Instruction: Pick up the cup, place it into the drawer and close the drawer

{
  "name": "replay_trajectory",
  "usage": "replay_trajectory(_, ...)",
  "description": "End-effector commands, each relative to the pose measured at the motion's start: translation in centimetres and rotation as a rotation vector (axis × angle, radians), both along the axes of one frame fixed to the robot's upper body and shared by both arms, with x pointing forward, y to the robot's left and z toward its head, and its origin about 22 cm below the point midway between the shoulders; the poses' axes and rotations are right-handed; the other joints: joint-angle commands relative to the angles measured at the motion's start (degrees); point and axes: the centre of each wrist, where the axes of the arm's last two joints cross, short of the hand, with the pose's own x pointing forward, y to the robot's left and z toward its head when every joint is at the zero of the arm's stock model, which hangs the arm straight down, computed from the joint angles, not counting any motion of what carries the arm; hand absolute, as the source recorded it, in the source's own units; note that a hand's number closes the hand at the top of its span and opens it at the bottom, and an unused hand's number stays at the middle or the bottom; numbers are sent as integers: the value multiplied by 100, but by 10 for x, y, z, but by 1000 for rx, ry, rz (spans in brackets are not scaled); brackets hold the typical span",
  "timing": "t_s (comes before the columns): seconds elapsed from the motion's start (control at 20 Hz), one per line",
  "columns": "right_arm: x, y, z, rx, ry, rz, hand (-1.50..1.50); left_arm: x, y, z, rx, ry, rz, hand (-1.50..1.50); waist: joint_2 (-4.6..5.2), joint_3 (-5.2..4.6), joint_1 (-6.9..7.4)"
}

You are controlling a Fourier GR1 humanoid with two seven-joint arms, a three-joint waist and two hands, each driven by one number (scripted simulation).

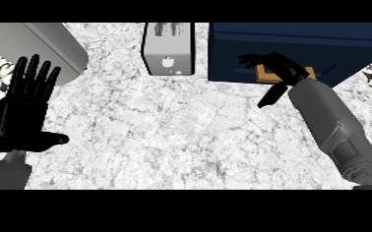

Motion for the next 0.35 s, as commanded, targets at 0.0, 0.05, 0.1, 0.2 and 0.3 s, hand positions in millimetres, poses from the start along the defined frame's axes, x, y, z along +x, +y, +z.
replay_trajectory(0.0,8,-22,18,-64,1,-141,-150,-4,-3,-12,-1,7,-19,-150,175,39,102)
replay_trajectory(0.05,12,-35,33,-53,-1,-150,-150,1,3,4,27,-12,10,-150,148,42,85)
replay_trajectory(0.1,10,-24,24,-55,10,-161,-150,-2,1,3,31,-3,-13,-150,183,47,193)
replay_trajectory(0.2,7,-36,23,-59,-3,-140,-150,6,-8,-2,11,6,4,-150,185,45,86)
replay_trajectory(0.3,12,-29,30,-70,1,-150,-150,3,3,1,35,-11,-8,-150,203,42,176)
